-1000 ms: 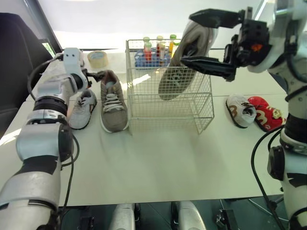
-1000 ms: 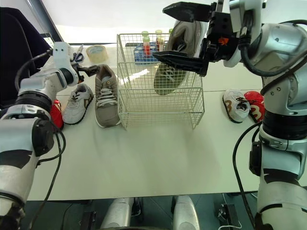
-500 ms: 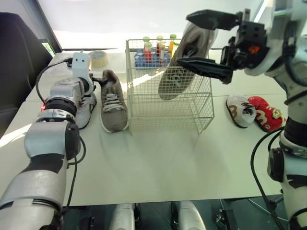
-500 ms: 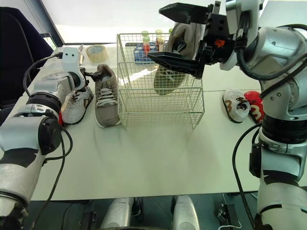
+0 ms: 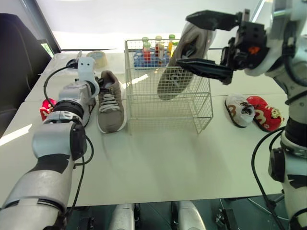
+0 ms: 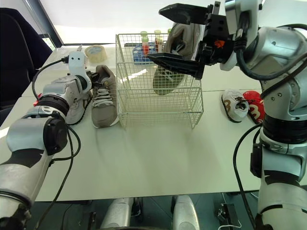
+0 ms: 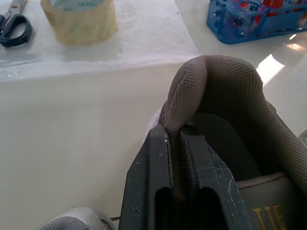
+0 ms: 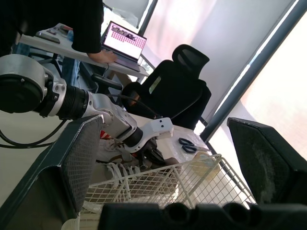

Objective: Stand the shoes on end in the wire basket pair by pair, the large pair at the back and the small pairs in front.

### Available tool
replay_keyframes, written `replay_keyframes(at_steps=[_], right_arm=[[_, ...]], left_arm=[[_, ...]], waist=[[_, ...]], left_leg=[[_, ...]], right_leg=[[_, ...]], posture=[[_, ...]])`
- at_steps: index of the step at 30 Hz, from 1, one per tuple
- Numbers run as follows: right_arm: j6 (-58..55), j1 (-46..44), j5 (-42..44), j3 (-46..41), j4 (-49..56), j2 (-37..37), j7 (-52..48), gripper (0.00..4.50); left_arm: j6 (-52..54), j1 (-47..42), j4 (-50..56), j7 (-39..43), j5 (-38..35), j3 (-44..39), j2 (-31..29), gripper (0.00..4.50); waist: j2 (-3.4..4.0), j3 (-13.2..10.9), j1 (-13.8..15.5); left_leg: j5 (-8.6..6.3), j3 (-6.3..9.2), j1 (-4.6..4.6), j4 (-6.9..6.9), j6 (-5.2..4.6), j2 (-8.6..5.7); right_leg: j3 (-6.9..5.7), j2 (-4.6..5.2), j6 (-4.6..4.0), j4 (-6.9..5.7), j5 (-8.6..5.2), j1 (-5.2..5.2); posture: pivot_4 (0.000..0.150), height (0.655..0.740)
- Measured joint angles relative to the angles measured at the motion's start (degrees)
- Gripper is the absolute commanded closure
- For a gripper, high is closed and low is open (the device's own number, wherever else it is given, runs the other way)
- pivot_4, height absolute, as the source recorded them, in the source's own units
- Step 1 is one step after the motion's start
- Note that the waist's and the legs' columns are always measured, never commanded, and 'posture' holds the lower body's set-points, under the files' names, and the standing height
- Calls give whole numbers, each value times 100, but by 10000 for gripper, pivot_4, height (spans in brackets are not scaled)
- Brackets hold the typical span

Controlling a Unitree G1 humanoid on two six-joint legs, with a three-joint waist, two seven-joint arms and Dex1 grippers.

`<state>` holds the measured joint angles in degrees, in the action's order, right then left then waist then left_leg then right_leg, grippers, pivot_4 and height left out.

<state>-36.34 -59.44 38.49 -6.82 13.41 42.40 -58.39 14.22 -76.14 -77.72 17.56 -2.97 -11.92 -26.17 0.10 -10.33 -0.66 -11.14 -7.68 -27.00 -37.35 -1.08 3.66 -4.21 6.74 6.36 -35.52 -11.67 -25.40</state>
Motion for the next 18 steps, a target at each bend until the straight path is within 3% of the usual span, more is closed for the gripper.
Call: replay_keyframes(at_steps=[13, 18], right_arm=[[-82, 0, 7, 8, 51, 94, 114, 0], [-78, 0, 0, 102, 35, 72, 117, 0]], left_arm=[[-410, -155, -5, 225, -758, -1063, -14, 43986], [614, -397, 275, 255, -922, -1146, -159, 43986]], waist=[[-14, -8, 8], [-14, -8, -4]], left_leg=[[0, 2, -15, -4, 0, 0], [0, 1, -12, -3, -2, 0]], right_leg=[[-1, 0, 0, 1, 0, -9], [-1, 0, 1, 0, 0, -8]], posture=[[1500, 7400], [1500, 7400]])
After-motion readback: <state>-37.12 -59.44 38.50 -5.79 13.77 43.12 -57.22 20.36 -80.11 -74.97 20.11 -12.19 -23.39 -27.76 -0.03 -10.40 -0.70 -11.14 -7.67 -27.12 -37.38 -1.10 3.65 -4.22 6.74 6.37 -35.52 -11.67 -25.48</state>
